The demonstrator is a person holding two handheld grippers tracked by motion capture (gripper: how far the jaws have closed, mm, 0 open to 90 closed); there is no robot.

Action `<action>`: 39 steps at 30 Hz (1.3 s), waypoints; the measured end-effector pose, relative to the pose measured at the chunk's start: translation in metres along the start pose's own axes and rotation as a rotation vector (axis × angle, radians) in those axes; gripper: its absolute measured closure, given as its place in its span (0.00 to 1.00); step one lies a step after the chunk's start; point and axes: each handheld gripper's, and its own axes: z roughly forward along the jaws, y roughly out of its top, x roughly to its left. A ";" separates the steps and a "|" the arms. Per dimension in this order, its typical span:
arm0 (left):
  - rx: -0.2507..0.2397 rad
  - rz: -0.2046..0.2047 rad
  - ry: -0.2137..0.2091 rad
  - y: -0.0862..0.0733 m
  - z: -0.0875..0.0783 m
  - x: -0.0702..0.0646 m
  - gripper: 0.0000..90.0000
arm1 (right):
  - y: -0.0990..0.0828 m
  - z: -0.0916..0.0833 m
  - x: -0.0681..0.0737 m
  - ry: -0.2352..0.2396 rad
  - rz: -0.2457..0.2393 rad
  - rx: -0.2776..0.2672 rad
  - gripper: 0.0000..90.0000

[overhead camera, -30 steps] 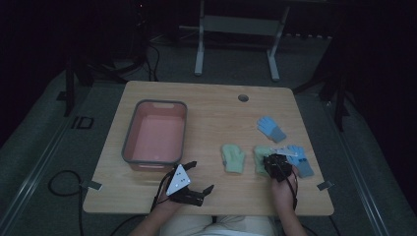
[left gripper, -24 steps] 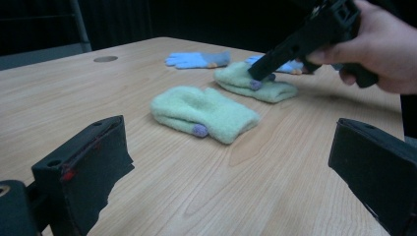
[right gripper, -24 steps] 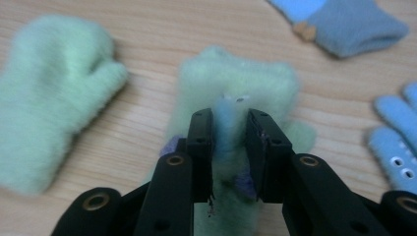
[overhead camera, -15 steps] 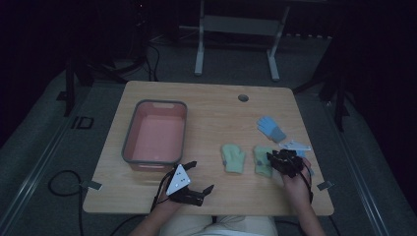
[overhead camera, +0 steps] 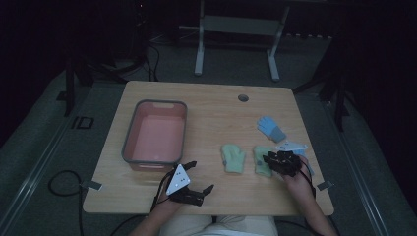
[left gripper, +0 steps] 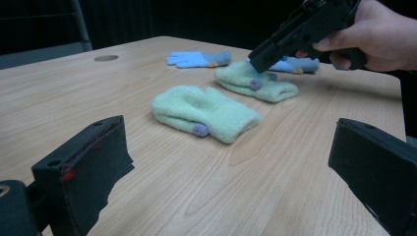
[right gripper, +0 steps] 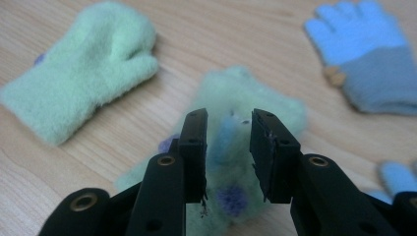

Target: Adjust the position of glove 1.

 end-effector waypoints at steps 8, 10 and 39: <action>-0.002 -0.004 -0.001 0.000 0.000 0.000 0.02 | -0.011 0.013 0.002 -0.002 0.020 0.032 0.77; -0.002 -0.004 -0.001 0.000 0.000 0.000 0.02 | -0.011 0.013 0.002 -0.008 0.015 0.034 0.83; -0.003 -0.009 -0.002 0.000 0.000 0.001 0.02 | 0.065 -0.022 0.045 -0.029 -0.062 -0.075 0.97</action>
